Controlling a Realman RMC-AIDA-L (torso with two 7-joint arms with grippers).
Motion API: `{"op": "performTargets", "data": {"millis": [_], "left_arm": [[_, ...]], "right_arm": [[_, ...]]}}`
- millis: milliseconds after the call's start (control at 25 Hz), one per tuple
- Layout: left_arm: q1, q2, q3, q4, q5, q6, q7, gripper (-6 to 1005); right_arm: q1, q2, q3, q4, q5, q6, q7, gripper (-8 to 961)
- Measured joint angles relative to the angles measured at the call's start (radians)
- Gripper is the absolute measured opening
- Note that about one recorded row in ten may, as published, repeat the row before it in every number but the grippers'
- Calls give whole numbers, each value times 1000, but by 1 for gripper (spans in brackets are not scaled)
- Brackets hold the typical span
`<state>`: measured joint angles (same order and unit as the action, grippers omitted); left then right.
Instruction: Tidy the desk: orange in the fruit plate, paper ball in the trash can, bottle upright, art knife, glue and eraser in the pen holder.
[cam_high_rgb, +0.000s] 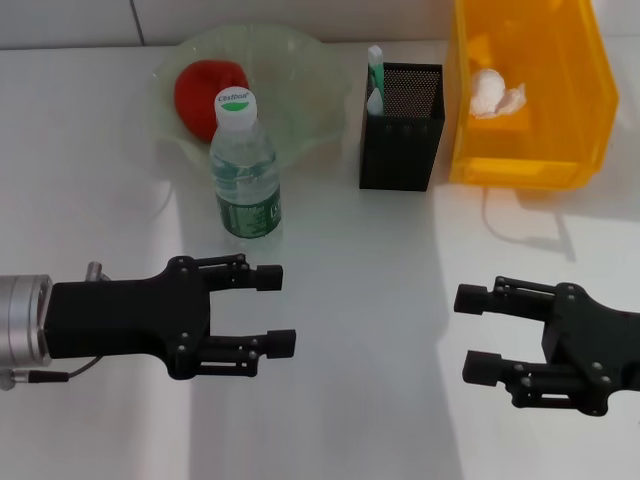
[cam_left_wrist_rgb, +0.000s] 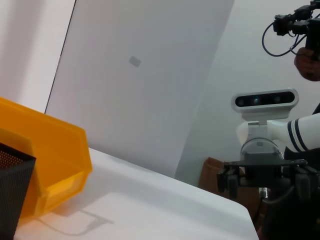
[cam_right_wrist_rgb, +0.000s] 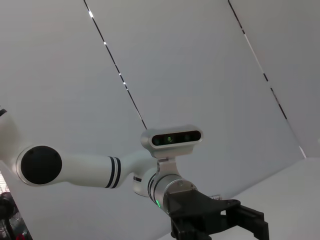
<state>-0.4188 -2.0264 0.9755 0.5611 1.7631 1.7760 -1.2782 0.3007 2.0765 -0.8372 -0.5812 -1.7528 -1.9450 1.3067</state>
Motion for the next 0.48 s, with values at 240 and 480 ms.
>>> {"op": "performTargets", "data": {"millis": [240,480], "left_arm": [[9,1,0,0,1,0,-4,783],[11,-5,-12,-1,1,-33,-20,783]], "right_arm": [[4,1,4,21,8,5,-12,756],[14,2,8,45,15,11,-26,756]]}}
